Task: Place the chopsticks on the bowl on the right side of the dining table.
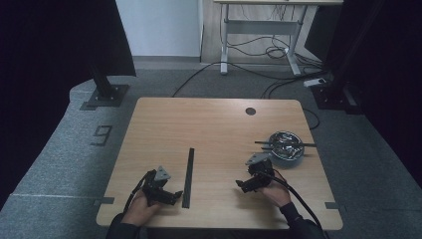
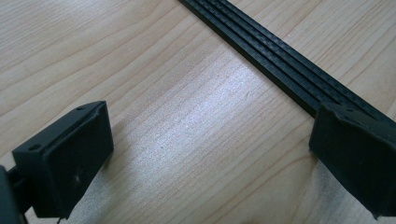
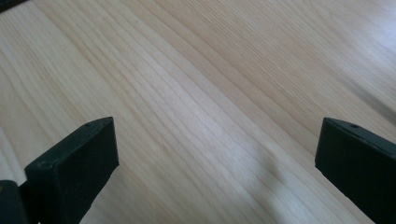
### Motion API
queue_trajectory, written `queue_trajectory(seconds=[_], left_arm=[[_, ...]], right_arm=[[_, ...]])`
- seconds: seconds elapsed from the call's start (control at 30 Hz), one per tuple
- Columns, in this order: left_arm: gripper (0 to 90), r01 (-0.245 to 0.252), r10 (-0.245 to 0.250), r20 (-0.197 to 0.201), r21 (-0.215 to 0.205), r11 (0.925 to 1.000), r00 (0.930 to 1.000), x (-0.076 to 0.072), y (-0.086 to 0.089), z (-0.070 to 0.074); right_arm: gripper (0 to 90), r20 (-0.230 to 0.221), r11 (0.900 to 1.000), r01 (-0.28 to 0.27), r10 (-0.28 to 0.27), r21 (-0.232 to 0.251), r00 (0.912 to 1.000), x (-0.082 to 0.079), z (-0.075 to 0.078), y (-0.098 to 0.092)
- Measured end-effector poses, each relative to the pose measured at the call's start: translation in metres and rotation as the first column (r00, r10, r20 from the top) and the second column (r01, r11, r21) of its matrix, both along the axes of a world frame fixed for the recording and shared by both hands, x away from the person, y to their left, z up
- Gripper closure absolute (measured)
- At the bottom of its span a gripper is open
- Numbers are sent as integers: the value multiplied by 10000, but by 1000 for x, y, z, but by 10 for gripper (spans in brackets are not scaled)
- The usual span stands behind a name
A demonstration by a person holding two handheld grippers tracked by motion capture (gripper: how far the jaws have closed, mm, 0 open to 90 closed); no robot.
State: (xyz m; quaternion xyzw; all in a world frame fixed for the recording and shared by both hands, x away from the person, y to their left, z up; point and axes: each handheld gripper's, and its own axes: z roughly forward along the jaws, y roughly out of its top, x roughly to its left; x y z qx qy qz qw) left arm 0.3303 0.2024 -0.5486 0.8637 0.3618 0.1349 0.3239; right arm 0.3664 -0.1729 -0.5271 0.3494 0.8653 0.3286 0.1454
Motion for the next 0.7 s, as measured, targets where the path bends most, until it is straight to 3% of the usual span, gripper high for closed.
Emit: queue_trajectory(seconds=[0.33, 0.5, 0.7], left_arm=[[0, -10, 10, -2, 5, 10000, 10000, 0, 0, 0], [0, -2, 2, -3, 16, 10000, 10000, 0, 0, 0], [0, -3, 3, -3, 14, 10000, 10000, 0, 0, 0]], right_arm=[[0, 34, 9995, -208, 207, 220, 9998, 6, -25, 9], [0, 263, 9971, -372, 355, 657, 9990, 5, -30, 10], [0, 269, 9971, -391, 374, 655, 9989, 5, -30, 10]])
